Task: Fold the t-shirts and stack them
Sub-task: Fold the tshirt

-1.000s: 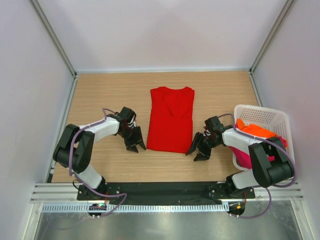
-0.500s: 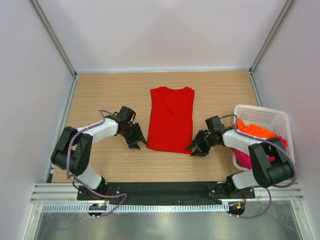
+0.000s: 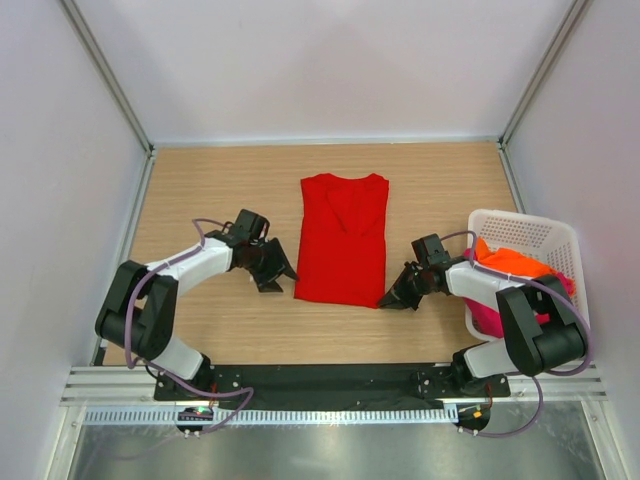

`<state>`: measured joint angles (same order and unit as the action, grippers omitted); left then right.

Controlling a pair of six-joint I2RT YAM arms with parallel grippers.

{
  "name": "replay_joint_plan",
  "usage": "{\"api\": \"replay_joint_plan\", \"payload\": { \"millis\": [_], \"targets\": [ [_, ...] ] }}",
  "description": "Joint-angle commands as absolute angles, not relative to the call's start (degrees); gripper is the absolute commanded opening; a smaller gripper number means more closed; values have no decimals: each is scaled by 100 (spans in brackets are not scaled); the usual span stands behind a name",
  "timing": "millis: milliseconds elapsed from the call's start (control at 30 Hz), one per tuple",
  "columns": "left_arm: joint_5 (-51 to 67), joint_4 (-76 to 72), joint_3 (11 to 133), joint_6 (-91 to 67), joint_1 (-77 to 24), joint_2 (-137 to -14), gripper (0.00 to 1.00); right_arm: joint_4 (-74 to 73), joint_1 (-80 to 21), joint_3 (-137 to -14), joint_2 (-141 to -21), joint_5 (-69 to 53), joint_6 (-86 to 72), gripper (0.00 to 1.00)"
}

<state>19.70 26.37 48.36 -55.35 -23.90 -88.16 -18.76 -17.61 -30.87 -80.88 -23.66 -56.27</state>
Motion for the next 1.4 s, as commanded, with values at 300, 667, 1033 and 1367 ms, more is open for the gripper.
{"api": "replay_joint_plan", "payload": {
  "millis": [300, 667, 1033, 1367],
  "targets": [
    [2110, 2311, 4606, -5818, -2584, -8956, 55, -1890, -1732, -2971, -8156, -1652, -5493, 1],
    [1934, 2320, 4755, -5941, -2646, -9545, 50, -2013, -1740, -3093, -8174, -1617, -5449, 1],
    [2083, 1960, 4650, -5942, -2654, -9852, 19, -2162, -1740, -3190, -8218, -1512, -5230, 1],
    [1855, 2127, 4088, -5809, -2777, -9168, 0, -2513, -2153, -3138, -7772, -1441, -4772, 1]
  ]
}}
